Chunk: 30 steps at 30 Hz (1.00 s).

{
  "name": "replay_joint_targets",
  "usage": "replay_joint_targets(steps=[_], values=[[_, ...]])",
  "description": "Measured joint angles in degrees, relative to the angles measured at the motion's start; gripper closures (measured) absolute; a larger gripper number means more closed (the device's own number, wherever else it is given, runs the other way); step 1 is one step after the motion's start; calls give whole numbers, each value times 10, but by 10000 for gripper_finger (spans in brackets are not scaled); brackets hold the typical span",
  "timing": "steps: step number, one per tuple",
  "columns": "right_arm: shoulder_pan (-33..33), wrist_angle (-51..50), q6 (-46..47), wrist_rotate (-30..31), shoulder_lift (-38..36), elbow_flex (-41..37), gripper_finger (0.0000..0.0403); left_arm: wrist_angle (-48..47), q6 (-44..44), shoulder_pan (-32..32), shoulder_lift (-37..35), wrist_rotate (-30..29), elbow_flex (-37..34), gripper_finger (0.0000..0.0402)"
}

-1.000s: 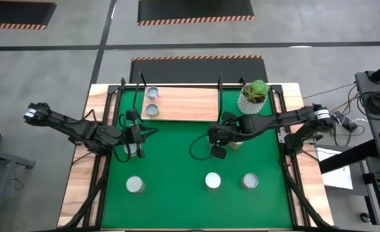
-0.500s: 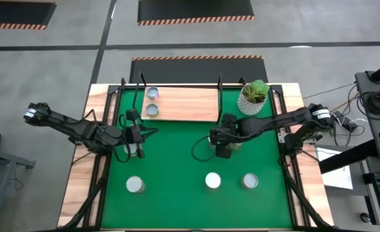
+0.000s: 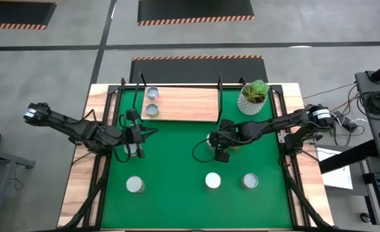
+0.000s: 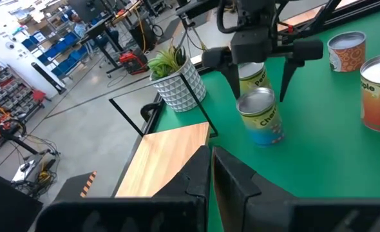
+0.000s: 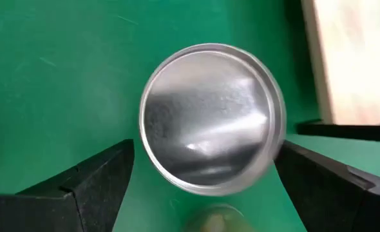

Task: Pick and place cans onto a shelf
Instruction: Put the canned cherries on the shelf

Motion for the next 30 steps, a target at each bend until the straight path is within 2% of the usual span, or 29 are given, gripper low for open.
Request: replay_joint_targets(steps=[7,15,24,30], values=[[-7,74,6,0,0,-31,51,0,0,0,0,0,0,402],[-8,90,14,0,0,-38,110,0,-3,0,0,0,0,402],[-9,79,1,0,1,-22,89,0,-6,0,0,0,0,402],[-9,52,-8,0,-3,23,95,0,-7,0,0,0,0,402]])
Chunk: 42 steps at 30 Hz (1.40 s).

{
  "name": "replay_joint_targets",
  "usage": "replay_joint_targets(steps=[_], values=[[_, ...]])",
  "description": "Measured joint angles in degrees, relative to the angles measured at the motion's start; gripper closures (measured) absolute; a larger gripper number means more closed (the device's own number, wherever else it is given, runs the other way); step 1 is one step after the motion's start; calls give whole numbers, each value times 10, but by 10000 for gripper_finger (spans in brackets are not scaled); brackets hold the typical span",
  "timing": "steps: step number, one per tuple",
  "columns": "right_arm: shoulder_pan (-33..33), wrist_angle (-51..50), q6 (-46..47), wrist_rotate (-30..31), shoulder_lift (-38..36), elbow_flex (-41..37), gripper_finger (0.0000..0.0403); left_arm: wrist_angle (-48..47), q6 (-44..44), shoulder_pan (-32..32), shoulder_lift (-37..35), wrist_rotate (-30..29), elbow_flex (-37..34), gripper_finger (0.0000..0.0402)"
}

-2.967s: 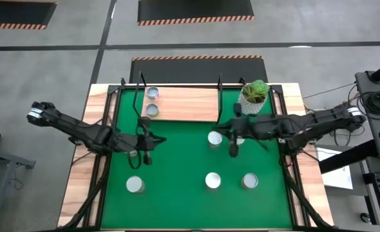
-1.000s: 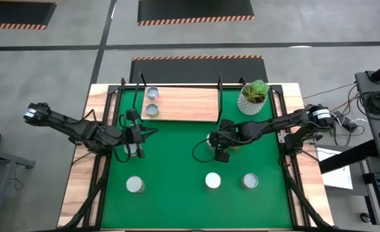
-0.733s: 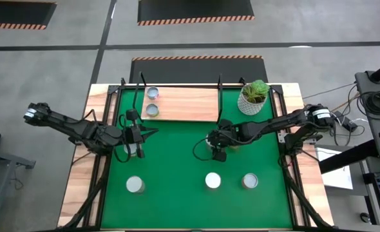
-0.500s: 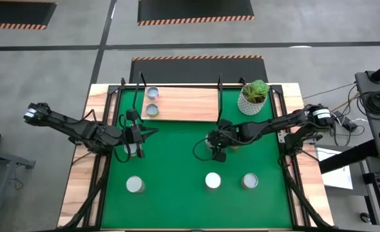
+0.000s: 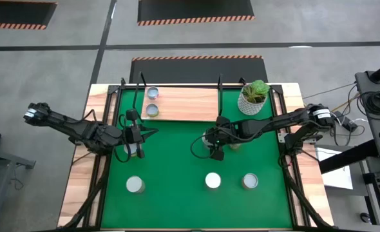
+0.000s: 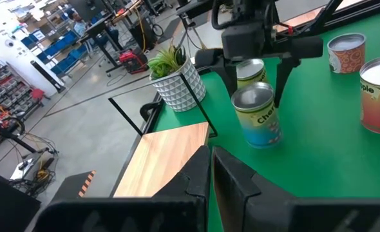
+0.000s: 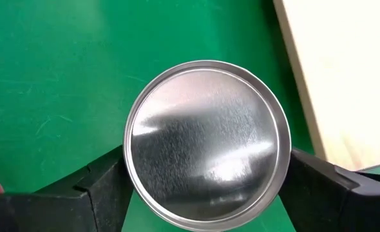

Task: Pick and place cans onto a shelf
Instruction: Put the canned cherries on the shelf

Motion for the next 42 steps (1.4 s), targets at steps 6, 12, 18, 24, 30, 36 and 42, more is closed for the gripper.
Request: replay_joint_targets(steps=[6,12,18,24,30,36,42], values=[[0,-23,-5,0,0,54,95,0,0,0,0,0,0,402],[-7,-27,-28,0,0,111,93,0,3,0,0,0,0,402],[-33,-24,-77,0,6,173,95,0,4,0,0,0,0,402],[-74,-30,-142,-45,52,240,96,4,4,0,0,0,0,402],[-135,-49,-212,-92,116,320,96,3,5,0,0,0,0,402],[-194,-86,-263,-121,176,392,96,3,5,0,0,0,0,402],[-240,-120,-305,-136,236,451,96,1,5,0,0,0,0,402]])
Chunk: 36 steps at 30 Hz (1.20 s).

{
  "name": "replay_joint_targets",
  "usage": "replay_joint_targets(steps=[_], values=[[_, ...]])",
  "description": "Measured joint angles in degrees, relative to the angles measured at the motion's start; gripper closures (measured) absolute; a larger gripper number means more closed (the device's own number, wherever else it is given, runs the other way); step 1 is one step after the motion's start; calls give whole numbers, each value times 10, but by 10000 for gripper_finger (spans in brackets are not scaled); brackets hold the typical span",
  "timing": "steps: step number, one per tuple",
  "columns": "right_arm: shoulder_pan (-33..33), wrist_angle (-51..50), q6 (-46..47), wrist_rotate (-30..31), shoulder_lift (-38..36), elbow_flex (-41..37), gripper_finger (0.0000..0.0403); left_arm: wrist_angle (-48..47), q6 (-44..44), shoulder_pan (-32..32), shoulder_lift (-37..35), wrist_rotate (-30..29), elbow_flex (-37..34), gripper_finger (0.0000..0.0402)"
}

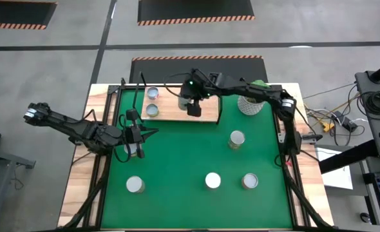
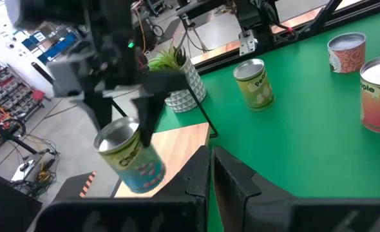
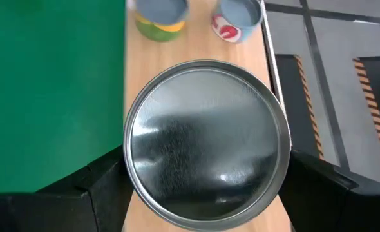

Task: Pick and place cans onto a shelf
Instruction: Put the canned cherries on the shelf

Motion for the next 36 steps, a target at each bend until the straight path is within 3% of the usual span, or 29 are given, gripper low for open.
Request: replay_joint_targets(steps=[10,36], values=[[-28,-8,-40,-46,72,46,89,-1,0,0,0,0,0,402],[-38,-2,-55,-39,78,37,57,-1,0,0,0,0,0,402]])
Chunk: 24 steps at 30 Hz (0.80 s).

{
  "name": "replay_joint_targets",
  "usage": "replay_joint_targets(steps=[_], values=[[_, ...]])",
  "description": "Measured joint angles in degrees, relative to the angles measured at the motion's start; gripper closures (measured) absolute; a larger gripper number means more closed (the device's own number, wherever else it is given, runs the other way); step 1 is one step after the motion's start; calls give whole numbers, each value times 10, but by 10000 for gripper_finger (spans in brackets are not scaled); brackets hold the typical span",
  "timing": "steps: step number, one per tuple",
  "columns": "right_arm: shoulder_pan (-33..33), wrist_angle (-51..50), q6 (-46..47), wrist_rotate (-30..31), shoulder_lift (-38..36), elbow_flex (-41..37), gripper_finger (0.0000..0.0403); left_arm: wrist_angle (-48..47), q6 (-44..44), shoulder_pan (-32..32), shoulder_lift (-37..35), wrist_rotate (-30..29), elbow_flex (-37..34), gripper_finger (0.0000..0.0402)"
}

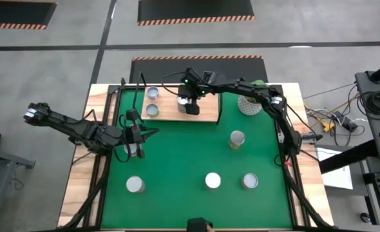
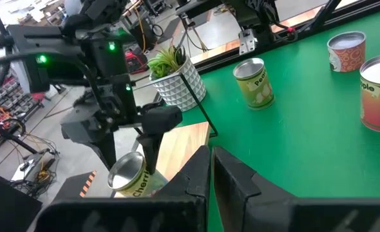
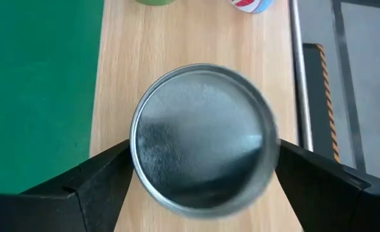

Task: Pick and place cans onto a shelf
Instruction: Put the canned cherries on the shelf

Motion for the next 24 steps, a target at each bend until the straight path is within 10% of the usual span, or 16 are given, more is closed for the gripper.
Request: replay_joint_targets(steps=[20,24], values=[[68,-32,48,-51,-73,-59,79,0,0,0,0,0,0,402],[86,30,41,36,-72,-117,116,0,0,0,0,0,0,402]])
